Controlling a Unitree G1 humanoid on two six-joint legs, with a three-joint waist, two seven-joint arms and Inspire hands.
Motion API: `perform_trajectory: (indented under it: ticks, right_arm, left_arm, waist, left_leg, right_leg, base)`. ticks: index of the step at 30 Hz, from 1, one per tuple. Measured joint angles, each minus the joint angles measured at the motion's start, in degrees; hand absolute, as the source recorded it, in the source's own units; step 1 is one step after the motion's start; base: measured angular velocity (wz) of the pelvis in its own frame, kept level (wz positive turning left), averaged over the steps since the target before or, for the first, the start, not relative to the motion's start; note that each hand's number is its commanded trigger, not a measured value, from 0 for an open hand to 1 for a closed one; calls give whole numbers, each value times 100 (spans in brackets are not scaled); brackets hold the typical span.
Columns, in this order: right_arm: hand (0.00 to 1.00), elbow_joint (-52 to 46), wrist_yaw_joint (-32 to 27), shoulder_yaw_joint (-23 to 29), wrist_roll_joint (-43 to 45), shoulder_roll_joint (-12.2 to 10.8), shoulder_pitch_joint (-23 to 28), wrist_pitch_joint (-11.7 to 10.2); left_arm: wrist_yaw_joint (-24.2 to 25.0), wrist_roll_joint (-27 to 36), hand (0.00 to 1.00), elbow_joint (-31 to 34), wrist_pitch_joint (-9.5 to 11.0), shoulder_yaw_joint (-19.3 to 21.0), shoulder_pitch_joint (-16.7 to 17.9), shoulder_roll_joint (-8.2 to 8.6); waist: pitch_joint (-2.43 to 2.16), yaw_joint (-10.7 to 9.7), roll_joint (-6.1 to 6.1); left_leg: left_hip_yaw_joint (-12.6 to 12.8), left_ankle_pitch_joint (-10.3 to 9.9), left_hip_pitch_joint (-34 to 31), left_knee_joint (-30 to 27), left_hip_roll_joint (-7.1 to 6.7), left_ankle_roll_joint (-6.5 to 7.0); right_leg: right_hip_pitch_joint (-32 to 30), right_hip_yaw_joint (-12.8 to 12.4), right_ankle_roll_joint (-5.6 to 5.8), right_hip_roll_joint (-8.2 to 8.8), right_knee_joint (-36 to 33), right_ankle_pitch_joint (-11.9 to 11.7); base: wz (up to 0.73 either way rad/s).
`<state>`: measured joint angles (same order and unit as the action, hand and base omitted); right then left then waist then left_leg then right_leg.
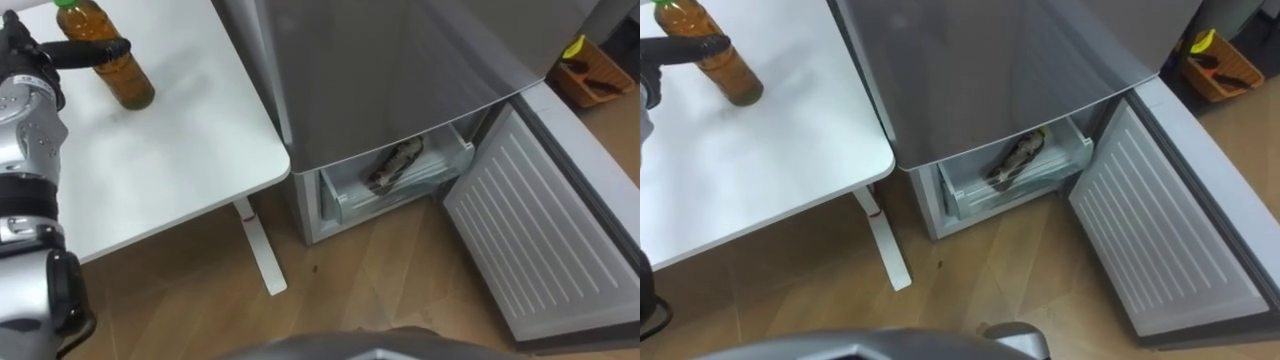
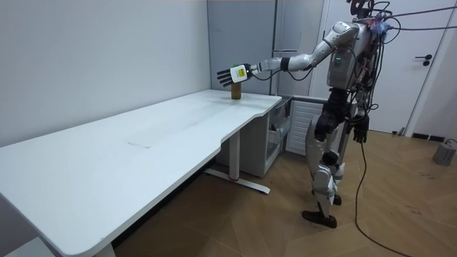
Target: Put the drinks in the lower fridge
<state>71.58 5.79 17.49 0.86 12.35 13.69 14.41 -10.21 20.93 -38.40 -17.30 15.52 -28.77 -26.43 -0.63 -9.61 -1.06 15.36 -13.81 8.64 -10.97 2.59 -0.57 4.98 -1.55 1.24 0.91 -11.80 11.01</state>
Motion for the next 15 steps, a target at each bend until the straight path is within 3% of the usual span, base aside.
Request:
perform_trajectory:
  ticks: [5, 9, 15]
  right_arm:
    - [0, 17, -70, -51, -1, -2, 40, -109]
    - [0, 13, -153, -60, -1, -1, 99, -216]
    - [0, 11, -297, -70, -5, -2, 113, -234]
  left_arm:
    - [-58, 286, 0, -84, 53, -17, -76, 1]
    - [-62, 665, 0, -85, 256, -40, -77, 1]
    - [-67, 890, 0, -103, 385, -333, -77, 6]
  waist:
    - [13, -84, -13]
    - [53, -118, -60]
    - [90, -145, -52]
  left_leg:
    - [3, -7, 11, -34, 14, 4]
    - [4, -21, 6, -19, 20, 6]
    - [11, -24, -6, 10, 16, 7]
  right_leg:
    - [7, 13, -5, -2, -13, -6]
    - [-24, 10, -6, -10, -41, -6]
    - [-24, 5, -4, -14, -85, -4]
  base:
    - [0]
    - [0]
    - [0]
